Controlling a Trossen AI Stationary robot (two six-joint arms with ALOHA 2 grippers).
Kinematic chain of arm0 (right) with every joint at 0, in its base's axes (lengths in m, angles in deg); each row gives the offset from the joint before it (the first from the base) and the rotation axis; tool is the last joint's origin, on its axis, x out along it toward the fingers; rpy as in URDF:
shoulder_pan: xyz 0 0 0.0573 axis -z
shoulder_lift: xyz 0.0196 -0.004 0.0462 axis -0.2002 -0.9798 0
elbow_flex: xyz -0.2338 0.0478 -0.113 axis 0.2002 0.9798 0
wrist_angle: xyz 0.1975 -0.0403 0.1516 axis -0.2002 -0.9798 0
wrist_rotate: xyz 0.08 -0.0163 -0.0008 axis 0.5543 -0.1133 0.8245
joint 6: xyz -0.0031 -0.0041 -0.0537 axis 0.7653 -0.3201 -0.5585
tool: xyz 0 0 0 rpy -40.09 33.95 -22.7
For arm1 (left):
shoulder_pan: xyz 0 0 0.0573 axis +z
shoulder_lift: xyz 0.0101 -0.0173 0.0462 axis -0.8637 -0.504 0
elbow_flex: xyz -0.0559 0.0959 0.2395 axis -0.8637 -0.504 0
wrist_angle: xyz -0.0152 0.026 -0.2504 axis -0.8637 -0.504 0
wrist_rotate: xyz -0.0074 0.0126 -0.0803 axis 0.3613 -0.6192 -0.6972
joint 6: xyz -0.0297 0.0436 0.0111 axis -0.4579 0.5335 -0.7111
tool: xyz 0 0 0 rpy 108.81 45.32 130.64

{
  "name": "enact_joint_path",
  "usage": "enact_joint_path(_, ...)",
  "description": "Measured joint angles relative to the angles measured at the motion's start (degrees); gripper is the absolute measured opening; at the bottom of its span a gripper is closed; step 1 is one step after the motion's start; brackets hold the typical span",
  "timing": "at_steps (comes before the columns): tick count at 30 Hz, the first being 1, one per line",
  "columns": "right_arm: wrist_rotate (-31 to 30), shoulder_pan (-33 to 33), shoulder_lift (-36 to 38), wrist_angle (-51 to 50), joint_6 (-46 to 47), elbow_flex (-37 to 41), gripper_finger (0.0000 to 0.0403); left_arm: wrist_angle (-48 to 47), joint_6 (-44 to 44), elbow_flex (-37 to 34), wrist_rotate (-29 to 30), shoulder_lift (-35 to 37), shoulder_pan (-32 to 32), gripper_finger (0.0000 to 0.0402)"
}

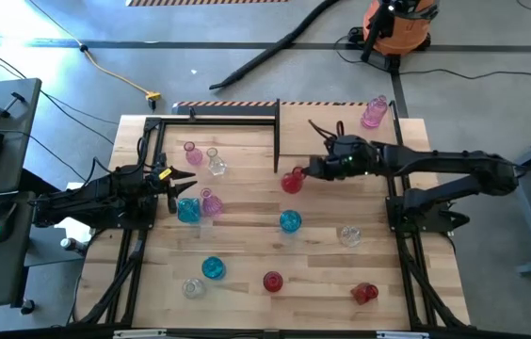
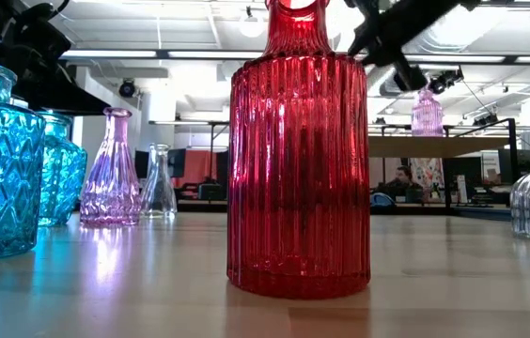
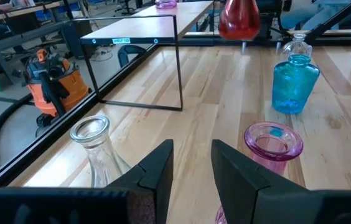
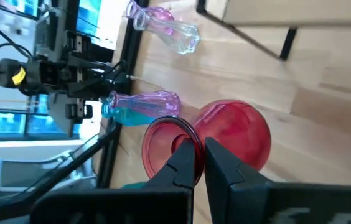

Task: Sort vases onto shelf
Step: Put the top red vase on the shelf

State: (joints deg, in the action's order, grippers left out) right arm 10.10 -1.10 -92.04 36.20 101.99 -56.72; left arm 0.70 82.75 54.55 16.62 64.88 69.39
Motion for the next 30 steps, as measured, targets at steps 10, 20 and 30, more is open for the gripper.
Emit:
enact_joint_path(10, -1.3, 4.9, 0.0, -21.3, -8.1, -15.3, 0.0000, 0.0, 0.0, 0.0, 0.0, 0.0, 0.0, 0.0101)
enact_joint_path(20, 1.7, 14.3, 0.9, -29.2, -15.8, -20.8, 0.0000, 0.0, 0.0, 0.0, 0.0, 0.0, 0.0, 0.0101)
enact_joint_path(30, 4.6, 24.8, 2.1, -31.1, -22.1, -20.7, 0.0000, 0.0, 0.0, 0.0, 0.0, 0.0, 0.0, 0.0101)
